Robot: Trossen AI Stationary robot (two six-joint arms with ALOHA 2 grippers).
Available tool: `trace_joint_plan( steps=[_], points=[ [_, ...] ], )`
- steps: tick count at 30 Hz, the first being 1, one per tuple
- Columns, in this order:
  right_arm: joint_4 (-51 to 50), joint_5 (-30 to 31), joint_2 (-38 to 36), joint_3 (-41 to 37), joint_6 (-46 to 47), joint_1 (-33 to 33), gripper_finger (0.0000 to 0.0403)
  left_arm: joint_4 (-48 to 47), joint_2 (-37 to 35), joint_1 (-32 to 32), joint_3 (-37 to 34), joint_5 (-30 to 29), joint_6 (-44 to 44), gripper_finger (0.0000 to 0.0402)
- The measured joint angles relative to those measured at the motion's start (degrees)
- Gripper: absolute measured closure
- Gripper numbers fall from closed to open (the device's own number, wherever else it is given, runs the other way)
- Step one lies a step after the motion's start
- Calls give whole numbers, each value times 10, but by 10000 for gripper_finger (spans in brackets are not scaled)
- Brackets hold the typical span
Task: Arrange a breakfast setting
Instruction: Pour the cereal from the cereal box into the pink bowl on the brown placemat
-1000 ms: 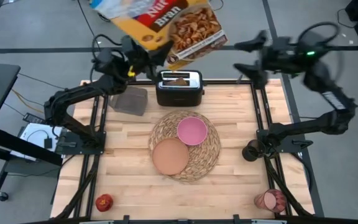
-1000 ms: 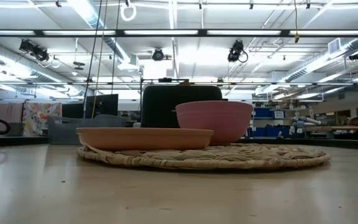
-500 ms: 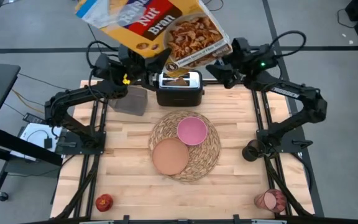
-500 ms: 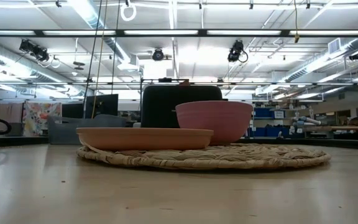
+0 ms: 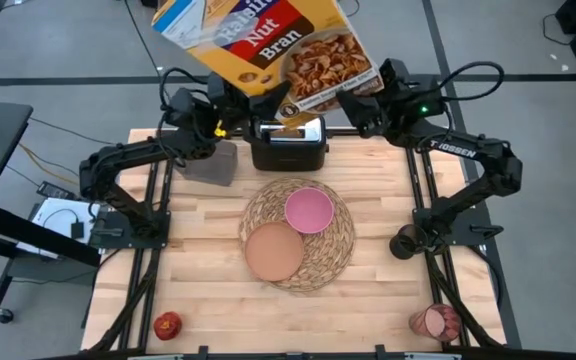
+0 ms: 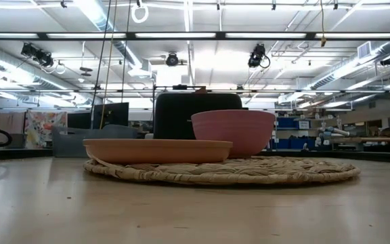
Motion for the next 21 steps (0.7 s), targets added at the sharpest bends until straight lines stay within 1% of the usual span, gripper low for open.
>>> trace_joint_plan(
  steps=[4, 7, 10, 16, 21],
  points=[
    [-2, 16, -1, 0, 10, 1, 95, -3, 0, -1, 0, -4, -9, 291],
    [-2, 20, -1, 0, 14, -2, 136, -7, 0, 0, 0, -7, -19, 269],
    [-4, 29, -1, 0, 8, -2, 161, -13, 0, 2, 0, -5, -26, 241],
    [-2, 25, -2, 0, 10, -12, 173, -29, -2, 2, -1, -5, -28, 184],
    [1, -20, -28, -8, 25, -45, 174, -58, -24, 2, -4, -2, -40, 143]
  ],
)
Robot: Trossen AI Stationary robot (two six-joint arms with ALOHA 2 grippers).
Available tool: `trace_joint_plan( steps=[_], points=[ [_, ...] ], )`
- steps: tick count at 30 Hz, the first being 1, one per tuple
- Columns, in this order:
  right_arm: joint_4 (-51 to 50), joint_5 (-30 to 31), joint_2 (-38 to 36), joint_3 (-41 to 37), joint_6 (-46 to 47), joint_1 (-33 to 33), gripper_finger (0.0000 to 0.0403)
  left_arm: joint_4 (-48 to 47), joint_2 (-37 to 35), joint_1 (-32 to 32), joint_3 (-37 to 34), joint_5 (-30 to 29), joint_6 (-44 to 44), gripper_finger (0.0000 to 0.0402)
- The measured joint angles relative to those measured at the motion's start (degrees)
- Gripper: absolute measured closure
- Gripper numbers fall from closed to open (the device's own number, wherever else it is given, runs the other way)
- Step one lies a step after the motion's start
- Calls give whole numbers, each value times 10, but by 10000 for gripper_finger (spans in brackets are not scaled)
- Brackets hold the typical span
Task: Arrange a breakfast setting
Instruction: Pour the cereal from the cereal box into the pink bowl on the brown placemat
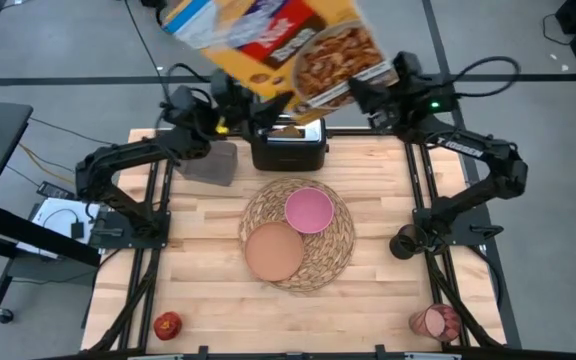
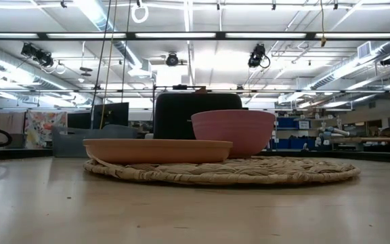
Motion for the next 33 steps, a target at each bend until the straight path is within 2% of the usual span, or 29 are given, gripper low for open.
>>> trace_joint_plan(
  steps=[4, 8, 15, 23, 27, 33],
  points=[
    [-1, -24, -52, -43, 8, -35, 175, -70, -41, 0, 2, 0, 1, 119],
    [-21, -56, -124, -116, 33, -76, 176, -170, -76, 0, 1, 16, 7, 111],
    [-141, -152, -272, -222, 87, -193, 176, -285, -143, -2, 1, 18, 15, 111],
    [-275, -324, -430, -295, 155, -341, 176, -282, -217, -22, 3, 19, 4, 111],
    [-350, -391, -491, -311, 166, -395, 176, -286, -223, -40, 3, 10, 19, 111],
    [-539, -393, -562, -314, 64, -407, 176, -304, -213, -47, 1, 4, 16, 111]
  ],
)
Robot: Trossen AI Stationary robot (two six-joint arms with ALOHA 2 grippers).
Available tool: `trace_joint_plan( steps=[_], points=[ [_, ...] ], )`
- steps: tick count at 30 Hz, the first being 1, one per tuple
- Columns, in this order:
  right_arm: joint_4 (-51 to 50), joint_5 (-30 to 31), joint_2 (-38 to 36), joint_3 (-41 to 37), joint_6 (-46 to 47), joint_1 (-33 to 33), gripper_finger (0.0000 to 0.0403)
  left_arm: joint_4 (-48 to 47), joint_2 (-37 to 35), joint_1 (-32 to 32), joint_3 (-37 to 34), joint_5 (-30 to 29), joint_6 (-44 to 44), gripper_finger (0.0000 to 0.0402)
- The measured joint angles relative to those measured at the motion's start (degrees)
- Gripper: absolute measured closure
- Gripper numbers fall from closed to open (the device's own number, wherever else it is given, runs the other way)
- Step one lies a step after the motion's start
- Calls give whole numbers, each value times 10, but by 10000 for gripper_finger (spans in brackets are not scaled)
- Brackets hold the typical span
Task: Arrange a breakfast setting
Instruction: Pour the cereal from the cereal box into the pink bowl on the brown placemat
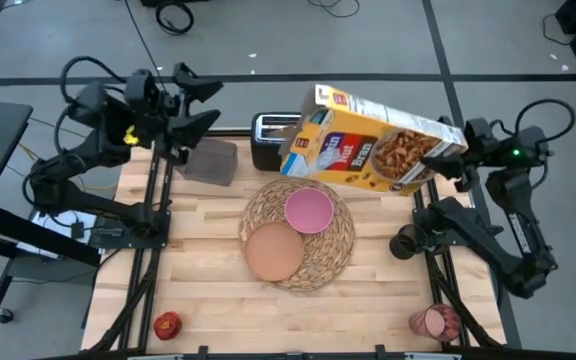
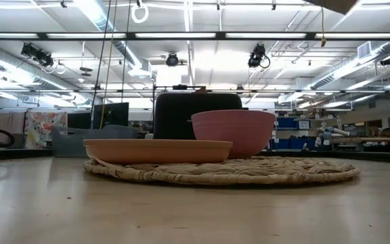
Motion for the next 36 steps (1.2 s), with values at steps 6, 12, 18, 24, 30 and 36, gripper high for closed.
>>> trace_joint_plan(
  steps=[6, 12, 18, 24, 30, 36],
  points=[
    [-140, 34, -44, 0, -89, -10, 176, -13, 23, 3, 0, -16, -1, 111],
    [-275, 37, -64, 0, -155, -10, 176, -31, 23, 18, 0, -16, -1, 111],
    [-377, 40, -77, 0, -201, -9, 176, -42, 22, 31, 0, -15, -1, 111],
    [-488, 68, -75, 27, -272, 1, 176, -53, 22, 31, 0, -15, -1, 111],
    [-587, 107, -65, 65, -317, 26, 176, -56, 22, 31, 0, -15, 0, 111],
    [-666, 157, -32, 107, -362, 60, 176, -69, 22, 31, 0, -15, 14, 111]
  ],
)
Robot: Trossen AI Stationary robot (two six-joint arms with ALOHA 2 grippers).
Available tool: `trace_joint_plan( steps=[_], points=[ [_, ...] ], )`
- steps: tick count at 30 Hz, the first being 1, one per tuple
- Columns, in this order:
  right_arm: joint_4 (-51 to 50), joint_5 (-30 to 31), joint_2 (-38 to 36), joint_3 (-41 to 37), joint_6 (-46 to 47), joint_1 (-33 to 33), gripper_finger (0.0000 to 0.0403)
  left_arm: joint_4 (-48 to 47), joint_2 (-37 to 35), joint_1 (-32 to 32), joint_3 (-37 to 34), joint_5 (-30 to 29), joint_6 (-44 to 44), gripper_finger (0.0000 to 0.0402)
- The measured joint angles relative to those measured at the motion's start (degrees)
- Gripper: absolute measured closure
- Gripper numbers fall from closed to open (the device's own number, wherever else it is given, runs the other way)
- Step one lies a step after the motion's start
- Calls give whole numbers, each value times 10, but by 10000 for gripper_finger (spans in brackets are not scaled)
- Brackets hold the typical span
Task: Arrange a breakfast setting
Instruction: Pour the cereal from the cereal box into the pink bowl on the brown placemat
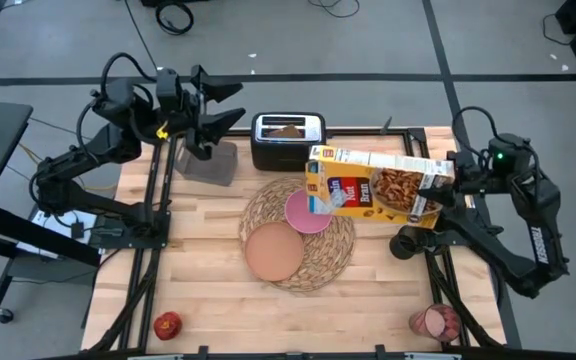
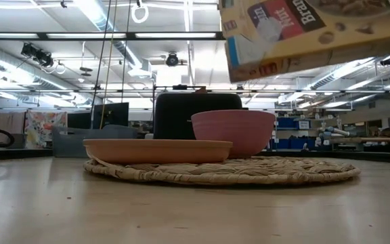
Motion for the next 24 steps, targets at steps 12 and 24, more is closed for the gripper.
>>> trace_joint_plan(
  steps=[12, 24],
  points=[
    [-20, 43, 93, 26, -72, 57, 176, -21, 1, -5, -12, 0, 0, 111],
    [-9, 83, 189, 26, -158, 118, 176, -25, 0, -5, -12, 0, 0, 111]
  ],
)
